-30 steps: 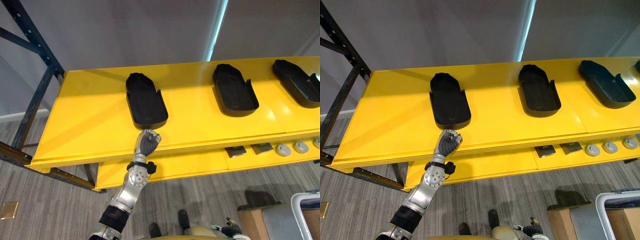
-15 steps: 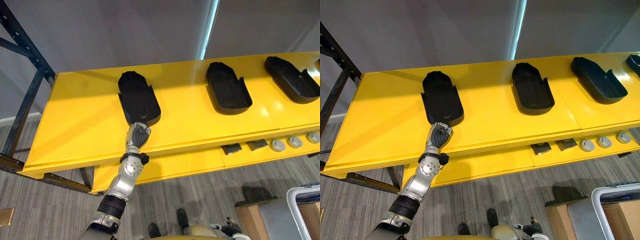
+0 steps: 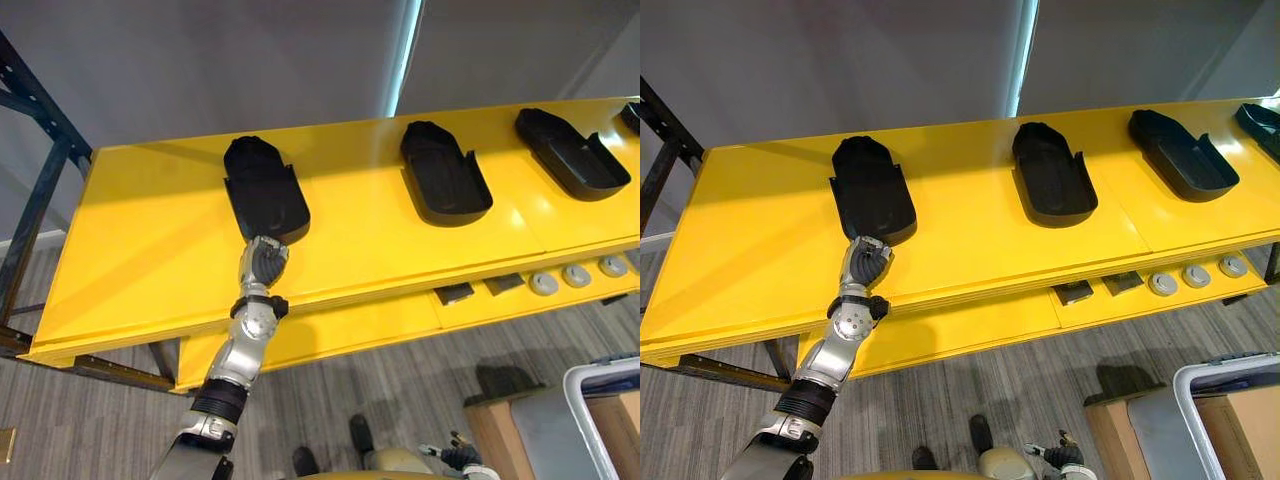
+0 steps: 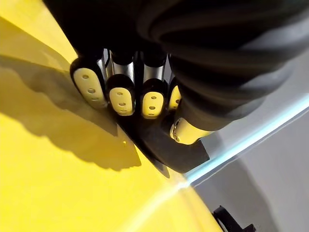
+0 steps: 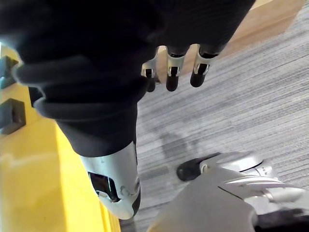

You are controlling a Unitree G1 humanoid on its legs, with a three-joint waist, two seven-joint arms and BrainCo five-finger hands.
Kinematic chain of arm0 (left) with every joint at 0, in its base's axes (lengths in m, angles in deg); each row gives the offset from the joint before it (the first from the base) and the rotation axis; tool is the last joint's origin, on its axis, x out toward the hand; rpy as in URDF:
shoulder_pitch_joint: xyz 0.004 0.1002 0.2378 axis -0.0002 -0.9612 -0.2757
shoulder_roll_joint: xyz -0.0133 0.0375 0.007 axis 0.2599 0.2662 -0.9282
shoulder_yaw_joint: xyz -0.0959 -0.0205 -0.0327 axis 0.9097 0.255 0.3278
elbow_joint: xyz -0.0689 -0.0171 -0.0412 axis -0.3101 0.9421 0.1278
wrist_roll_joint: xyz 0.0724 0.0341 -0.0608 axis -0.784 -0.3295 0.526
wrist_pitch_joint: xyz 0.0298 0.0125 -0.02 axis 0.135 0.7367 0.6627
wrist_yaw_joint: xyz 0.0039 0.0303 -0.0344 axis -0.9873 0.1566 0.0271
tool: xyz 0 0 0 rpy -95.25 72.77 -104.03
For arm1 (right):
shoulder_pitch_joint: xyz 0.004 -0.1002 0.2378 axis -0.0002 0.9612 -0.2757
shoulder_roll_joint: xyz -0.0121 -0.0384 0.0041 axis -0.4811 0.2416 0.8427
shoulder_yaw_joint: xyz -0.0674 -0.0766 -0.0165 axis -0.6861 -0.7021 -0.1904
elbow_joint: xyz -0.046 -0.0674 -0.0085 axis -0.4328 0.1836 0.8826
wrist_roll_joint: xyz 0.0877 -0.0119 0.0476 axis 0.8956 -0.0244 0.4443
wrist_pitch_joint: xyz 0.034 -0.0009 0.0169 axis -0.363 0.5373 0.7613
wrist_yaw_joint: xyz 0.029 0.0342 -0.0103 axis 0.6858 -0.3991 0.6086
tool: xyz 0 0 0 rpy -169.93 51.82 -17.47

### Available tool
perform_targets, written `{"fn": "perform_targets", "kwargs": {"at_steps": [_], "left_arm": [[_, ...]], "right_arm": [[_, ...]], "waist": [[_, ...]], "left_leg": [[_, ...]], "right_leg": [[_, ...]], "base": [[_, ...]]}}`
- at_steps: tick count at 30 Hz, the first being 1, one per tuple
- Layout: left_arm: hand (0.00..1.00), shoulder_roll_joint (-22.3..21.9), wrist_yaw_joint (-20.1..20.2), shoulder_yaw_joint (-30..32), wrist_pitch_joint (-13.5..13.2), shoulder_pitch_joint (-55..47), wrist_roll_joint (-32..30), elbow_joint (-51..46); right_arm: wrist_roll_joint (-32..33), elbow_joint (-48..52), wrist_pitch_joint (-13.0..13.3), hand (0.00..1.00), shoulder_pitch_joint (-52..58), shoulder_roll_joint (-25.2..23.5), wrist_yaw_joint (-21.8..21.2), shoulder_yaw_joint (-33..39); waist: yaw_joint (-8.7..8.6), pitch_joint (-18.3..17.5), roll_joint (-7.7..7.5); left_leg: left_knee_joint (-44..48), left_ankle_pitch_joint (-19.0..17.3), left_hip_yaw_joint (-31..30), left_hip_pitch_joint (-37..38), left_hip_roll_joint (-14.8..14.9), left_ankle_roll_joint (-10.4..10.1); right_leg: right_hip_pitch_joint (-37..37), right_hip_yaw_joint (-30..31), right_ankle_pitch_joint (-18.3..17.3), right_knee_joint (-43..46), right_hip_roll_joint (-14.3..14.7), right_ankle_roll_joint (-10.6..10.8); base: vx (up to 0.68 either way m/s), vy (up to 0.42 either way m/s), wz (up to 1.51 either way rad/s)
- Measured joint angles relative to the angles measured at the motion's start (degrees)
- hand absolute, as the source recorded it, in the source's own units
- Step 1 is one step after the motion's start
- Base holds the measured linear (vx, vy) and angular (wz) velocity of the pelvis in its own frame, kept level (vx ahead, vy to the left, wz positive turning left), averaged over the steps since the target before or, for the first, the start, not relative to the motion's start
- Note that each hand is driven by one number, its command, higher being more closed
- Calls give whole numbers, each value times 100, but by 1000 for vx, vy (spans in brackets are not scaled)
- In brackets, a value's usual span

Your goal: Walk over and take plastic housings, then place them on the shelf

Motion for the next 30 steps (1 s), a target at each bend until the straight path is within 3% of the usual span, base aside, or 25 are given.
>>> {"fn": "perform_targets", "kwargs": {"at_steps": [4,7,9,13,18,22,23,26,27,30], "left_arm": [[100,-67,43,-77,-29,-240,506,-596],[100,-73,255,-132,-321,-650,1031,-1887],[100,-55,255,-34,-569,-750,1258,-2721],[100,-8,205,757,-994,-801,1659,-3618],[100,-307,-199,2385,-1496,-1334,3260,-3664],[100,-586,-463,2818,-1484,-2170,3394,-3402],[100,-699,-509,2878,-1417,-2386,3420,-3190],[100,-808,-525,3089,-1187,-2832,3535,-2234],[0,-816,-525,3118,-1110,-2884,3536,-1998],[0,-889,-470,3158,-665,-3054,3512,-878]], "right_arm": [[0,-1,-3,0,-2,5,1,0],[-23,-26,-28,0,1,13,-1,24],[-49,-78,-46,0,10,33,-4,29],[-48,-180,-49,0,5,115,-4,27],[-53,-247,-90,0,28,119,0,66],[-64,-289,-94,0,87,98,14,100],[-81,-286,-94,0,118,99,23,109],[-124,-109,-92,0,92,50,32,117],[-128,-53,-95,0,89,35,32,117],[-169,163,-96,0,60,-96,35,127]], "waist": [[3,0,1],[30,1,2],[168,1,2],[334,7,14],[499,6,21],[685,5,19],[792,-3,6],[823,-16,-15],[823,-20,-20],[866,-94,-120]], "left_leg": [[1,2,-34,14,3,2],[2,3,-145,58,5,3],[2,3,-165,45,-6,3],[1,11,-301,46,-16,-5],[2,42,-595,108,-15,-18],[2,39,-770,174,-1,-22],[2,34,-773,180,6,-28],[4,27,-765,311,29,-40],[4,20,-754,336,35,-51],[58,-19,-704,349,58,-98]], "right_leg": [[26,-25,2,11,1,-2],[116,-121,-3,12,-16,1],[111,-123,-6,13,-33,3],[158,-211,-27,14,-53,15],[333,-488,-129,16,-71,-18],[447,-647,-271,104,-71,-39],[475,-649,-319,127,-71,-32],[549,-717,-372,195,-61,-50],[574,-717,-372,195,-57,-50],[601,-706,-372,196,-48,-51]], "base": [[-16,-29,4],[-15,-9,17],[-48,-14,10],[-44,-22,17],[-20,-37,28],[9,-29,25],[4,-30,24],[31,-21,8],[0,0,0],[-35,-26,-5]]}}
